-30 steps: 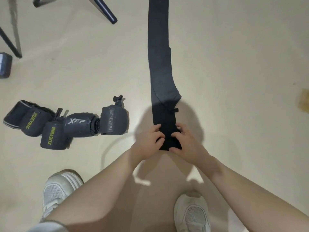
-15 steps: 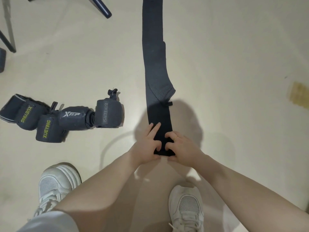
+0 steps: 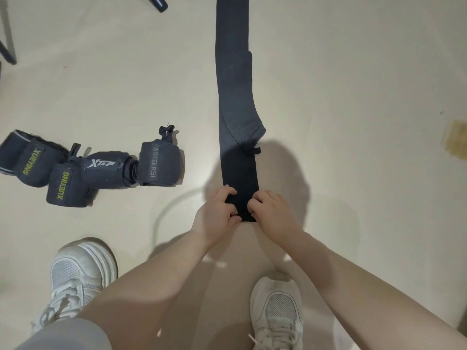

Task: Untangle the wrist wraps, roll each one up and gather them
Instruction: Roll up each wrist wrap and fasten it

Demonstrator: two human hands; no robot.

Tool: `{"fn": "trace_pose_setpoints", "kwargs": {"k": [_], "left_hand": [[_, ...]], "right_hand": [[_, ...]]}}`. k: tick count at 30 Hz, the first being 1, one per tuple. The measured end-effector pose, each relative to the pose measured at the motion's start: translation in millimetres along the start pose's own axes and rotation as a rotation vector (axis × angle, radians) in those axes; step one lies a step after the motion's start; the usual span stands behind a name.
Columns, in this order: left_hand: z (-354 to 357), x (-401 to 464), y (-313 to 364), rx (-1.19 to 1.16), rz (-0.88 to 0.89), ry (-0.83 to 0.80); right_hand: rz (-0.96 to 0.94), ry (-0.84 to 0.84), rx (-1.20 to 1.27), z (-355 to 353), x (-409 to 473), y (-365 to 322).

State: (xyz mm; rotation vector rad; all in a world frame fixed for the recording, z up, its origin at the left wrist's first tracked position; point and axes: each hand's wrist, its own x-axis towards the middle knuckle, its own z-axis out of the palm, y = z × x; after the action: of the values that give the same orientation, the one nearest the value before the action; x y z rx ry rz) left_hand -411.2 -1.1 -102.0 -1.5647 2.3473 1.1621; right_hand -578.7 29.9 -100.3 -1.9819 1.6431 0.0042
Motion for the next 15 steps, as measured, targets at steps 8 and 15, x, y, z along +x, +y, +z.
{"fn": "trace_pose_setpoints", "kwargs": {"k": [8,15], "left_hand": [[3.4,0.6,2.7,0.006,-0.036,0.112],[3.5,4.0,-9.8,0.103,0.171,0.284]], "right_hand": [[-0.196,0.096,-0.273,10.5,-4.9,12.9],[0.029,0.086,-0.081,8.9,7.1,6.8]]}}
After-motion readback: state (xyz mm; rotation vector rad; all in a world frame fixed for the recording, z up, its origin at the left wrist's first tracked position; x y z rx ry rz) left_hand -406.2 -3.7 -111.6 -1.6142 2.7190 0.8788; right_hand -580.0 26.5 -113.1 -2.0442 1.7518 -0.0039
